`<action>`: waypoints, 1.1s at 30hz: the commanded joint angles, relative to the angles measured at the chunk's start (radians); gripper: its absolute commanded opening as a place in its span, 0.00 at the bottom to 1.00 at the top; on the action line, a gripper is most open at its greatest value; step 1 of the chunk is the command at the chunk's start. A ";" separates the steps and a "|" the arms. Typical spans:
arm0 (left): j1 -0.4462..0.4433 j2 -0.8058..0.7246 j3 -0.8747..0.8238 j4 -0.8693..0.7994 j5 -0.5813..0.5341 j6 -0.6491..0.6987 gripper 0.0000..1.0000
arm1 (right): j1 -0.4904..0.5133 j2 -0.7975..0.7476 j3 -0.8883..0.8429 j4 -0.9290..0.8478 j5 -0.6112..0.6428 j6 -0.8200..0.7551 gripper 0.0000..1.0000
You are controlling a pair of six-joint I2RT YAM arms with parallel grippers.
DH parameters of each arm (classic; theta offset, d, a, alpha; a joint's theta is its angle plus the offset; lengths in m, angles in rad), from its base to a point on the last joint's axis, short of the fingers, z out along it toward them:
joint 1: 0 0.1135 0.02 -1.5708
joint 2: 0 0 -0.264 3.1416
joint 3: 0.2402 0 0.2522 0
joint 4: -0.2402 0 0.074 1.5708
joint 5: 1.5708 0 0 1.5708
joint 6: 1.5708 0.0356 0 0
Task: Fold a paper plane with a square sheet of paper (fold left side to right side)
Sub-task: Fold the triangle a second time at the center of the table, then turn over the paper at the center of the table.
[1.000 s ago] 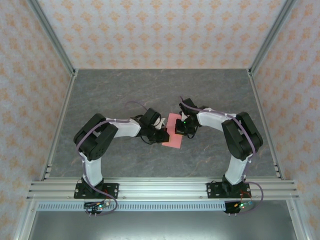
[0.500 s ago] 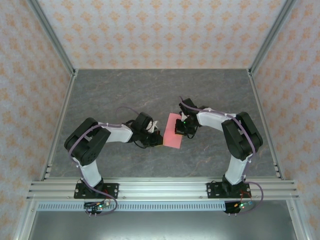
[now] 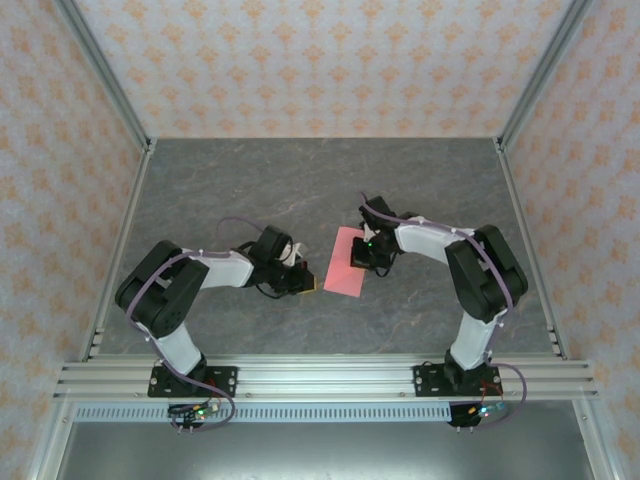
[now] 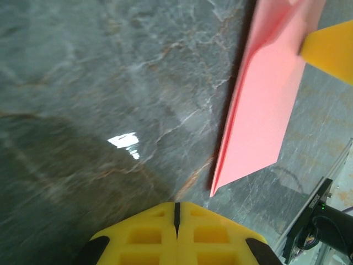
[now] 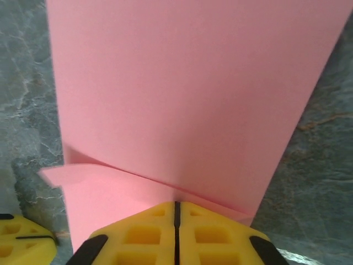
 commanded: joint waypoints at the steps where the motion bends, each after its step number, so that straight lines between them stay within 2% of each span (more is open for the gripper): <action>1: 0.013 -0.052 0.013 -0.087 -0.063 0.030 0.10 | -0.003 -0.142 -0.016 0.056 0.064 0.010 0.19; 6: 0.012 -0.047 0.113 -0.080 -0.060 0.061 0.36 | -0.003 -0.295 -0.038 0.020 0.185 -0.021 0.42; 8: 0.013 -0.023 0.156 -0.078 -0.059 0.072 0.41 | -0.003 -0.332 -0.055 0.002 0.214 -0.026 0.51; 11: 0.013 0.019 0.219 -0.100 -0.082 0.082 0.46 | -0.004 -0.358 -0.090 0.006 0.209 -0.017 0.63; 15: 0.013 0.032 0.232 -0.066 -0.144 0.046 0.47 | -0.009 -0.333 -0.147 0.102 0.107 0.063 0.71; 20: 0.013 -0.032 0.202 -0.060 -0.246 0.033 0.50 | -0.013 -0.251 -0.172 0.216 0.010 0.150 0.72; 26: 0.014 -0.080 0.189 -0.089 -0.279 0.042 0.52 | -0.013 -0.166 -0.186 0.359 -0.079 0.222 0.68; 33: 0.012 -0.162 0.171 -0.128 -0.315 0.054 0.53 | -0.011 -0.083 -0.155 0.409 -0.134 0.245 0.60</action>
